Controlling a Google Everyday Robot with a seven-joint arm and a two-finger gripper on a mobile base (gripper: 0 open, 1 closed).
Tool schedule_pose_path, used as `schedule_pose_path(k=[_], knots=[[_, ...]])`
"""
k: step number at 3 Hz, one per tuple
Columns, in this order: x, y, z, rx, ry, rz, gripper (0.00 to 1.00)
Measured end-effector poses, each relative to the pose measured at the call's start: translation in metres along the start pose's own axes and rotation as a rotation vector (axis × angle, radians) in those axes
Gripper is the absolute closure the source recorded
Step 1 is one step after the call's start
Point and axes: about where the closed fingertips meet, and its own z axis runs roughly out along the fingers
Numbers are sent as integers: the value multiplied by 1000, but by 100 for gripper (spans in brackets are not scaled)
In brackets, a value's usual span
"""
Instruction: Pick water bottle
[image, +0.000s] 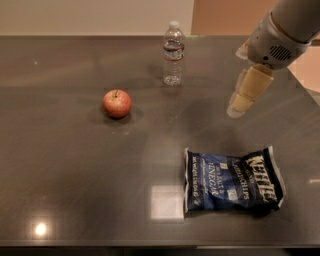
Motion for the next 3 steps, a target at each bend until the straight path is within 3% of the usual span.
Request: schedule_pose_path(k=[1,3], knots=[[-21,-32,22,13,-57,20,0],[-64,-91,64,108,-144,97,0]])
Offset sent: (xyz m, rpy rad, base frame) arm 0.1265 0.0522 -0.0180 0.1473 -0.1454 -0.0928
